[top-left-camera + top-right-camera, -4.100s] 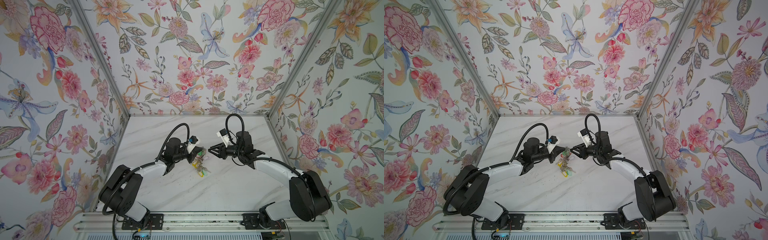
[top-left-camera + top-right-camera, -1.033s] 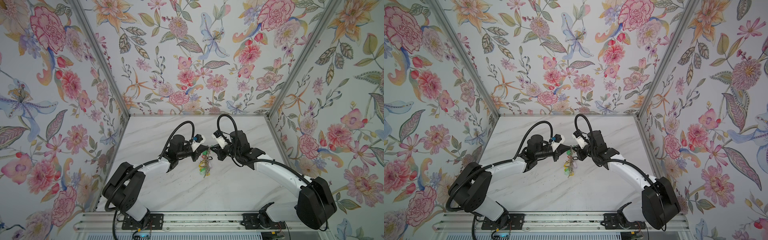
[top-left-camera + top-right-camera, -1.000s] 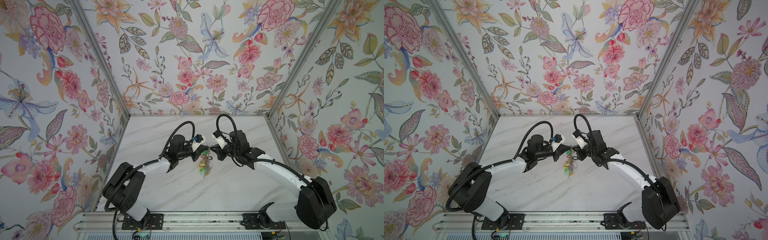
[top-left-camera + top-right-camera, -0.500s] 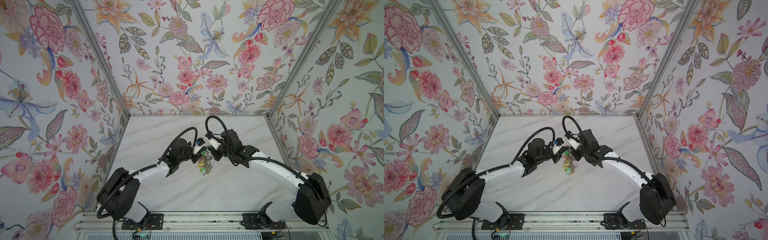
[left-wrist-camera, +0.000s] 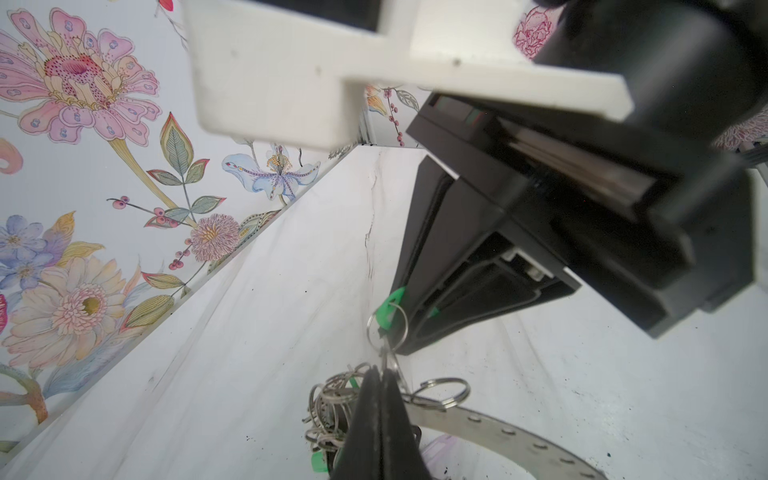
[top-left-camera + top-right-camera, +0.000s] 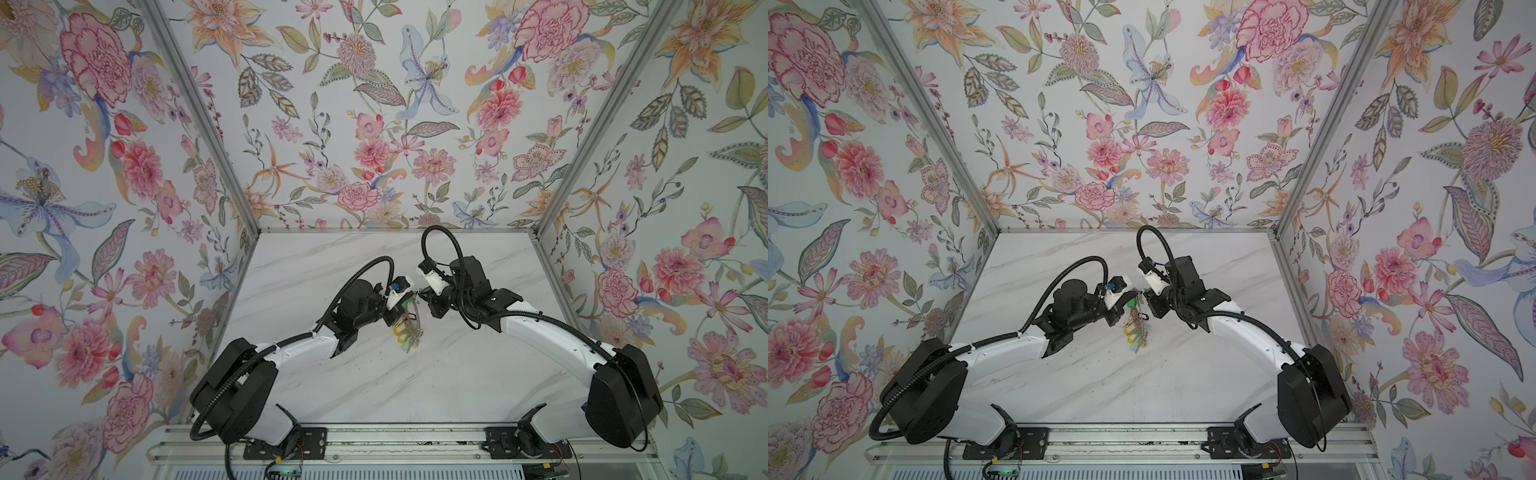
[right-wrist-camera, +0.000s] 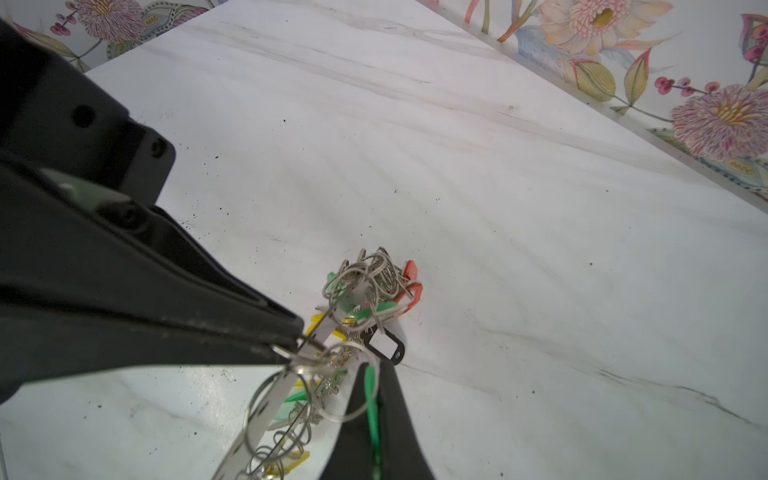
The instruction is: Remove the keys from the keyring
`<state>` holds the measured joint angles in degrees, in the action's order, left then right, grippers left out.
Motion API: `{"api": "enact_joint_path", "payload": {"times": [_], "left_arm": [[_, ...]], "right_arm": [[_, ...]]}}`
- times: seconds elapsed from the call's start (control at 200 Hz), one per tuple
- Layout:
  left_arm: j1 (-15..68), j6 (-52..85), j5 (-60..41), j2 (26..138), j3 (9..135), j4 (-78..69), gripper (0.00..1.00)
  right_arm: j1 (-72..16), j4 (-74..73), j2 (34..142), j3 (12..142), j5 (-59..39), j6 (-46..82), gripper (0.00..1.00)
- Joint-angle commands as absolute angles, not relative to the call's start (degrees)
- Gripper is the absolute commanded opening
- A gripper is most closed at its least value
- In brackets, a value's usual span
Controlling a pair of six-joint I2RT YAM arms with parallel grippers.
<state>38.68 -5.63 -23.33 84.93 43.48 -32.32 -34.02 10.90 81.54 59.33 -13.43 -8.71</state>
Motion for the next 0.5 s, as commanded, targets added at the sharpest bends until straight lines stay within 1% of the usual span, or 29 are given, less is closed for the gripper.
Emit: {"api": "enact_joint_path", "payload": {"times": [0.0,0.23,0.365,0.495], "left_arm": [[38.2,-6.2,-20.3,83.7,42.1,-31.6,0.0],[38.2,-5.1,-19.5,83.0,41.2,-33.7,0.0],[37.7,-3.4,-19.5,82.1,39.2,-37.9,0.0],[37.6,-3.9,-18.9,82.1,39.2,-37.4,0.0]], "right_arm": [[-30.0,8.1,78.0,57.8,-7.9,-6.0,0.0],[-28.8,8.0,78.2,56.3,-6.8,-4.8,0.0],[-29.2,7.6,78.3,55.3,-7.1,-4.3,0.0],[-29.5,7.3,77.7,55.0,-6.8,-4.5,0.0]]}}
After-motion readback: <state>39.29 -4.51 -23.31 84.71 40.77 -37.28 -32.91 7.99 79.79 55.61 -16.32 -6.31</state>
